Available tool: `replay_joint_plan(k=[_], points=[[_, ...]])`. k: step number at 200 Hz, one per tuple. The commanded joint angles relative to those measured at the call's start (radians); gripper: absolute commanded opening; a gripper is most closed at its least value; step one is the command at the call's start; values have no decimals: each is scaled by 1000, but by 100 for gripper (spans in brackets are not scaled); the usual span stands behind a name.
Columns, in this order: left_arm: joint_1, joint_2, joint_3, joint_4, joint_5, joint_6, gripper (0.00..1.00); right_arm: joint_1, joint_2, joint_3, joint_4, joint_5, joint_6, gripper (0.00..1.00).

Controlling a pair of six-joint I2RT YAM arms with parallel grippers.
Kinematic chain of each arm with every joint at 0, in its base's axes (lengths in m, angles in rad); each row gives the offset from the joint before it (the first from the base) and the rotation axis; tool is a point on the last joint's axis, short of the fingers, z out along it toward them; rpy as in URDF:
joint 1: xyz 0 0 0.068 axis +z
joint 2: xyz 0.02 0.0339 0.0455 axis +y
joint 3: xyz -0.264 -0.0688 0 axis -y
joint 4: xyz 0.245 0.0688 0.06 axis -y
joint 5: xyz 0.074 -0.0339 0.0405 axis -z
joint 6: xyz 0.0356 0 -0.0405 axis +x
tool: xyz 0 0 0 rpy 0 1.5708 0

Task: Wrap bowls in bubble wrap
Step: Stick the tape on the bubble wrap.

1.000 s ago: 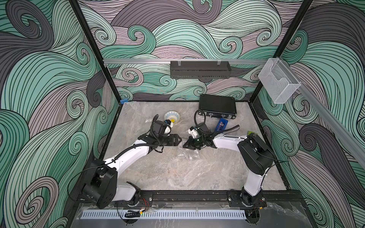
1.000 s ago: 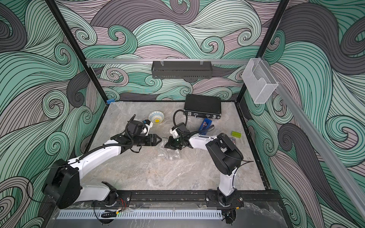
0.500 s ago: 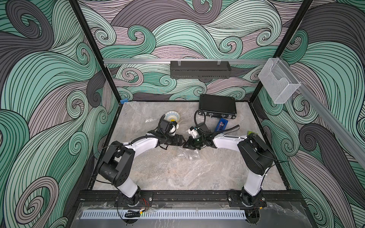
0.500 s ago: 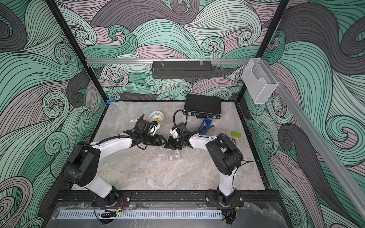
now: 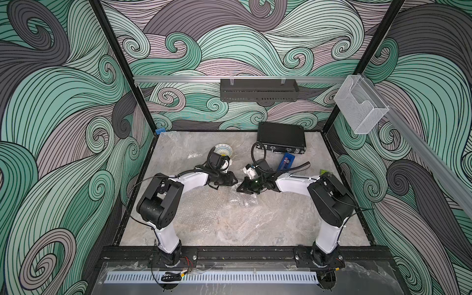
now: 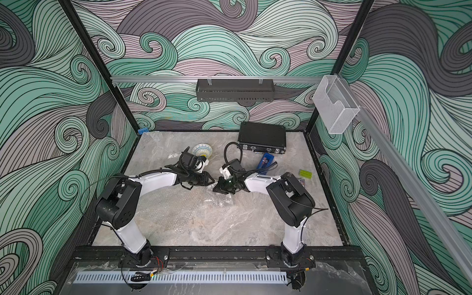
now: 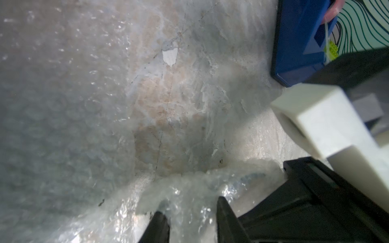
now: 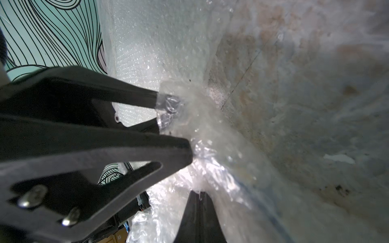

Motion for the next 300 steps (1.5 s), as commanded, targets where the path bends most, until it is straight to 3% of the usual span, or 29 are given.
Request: replay_joint_plan(k=[1, 31, 48, 89, 143, 200, 271, 300], points=[[23, 43, 12, 26, 38, -30, 27, 1, -19, -28, -38, -8, -17, 0], [23, 53, -11, 81, 108, -58, 5, 0, -20, -33, -39, -7, -18, 0], [23, 42, -15, 82, 114, -61, 0, 1, -24, -30, -39, -7, -17, 0], [23, 5, -41, 111, 125, -77, 0, 0, -48, -26, -44, 1, -11, 0], [23, -19, -62, 134, 116, -80, 0, -1, -120, -10, -99, 37, -49, 24], [23, -43, -77, 150, 113, -82, 0, -1, -194, 18, -200, 79, -103, 36], [23, -48, -82, 151, 110, -82, 0, -1, -277, 47, -330, 122, -160, 32], [23, -44, -78, 150, 113, -81, 0, 1, -317, 63, -357, 132, -172, 19]])
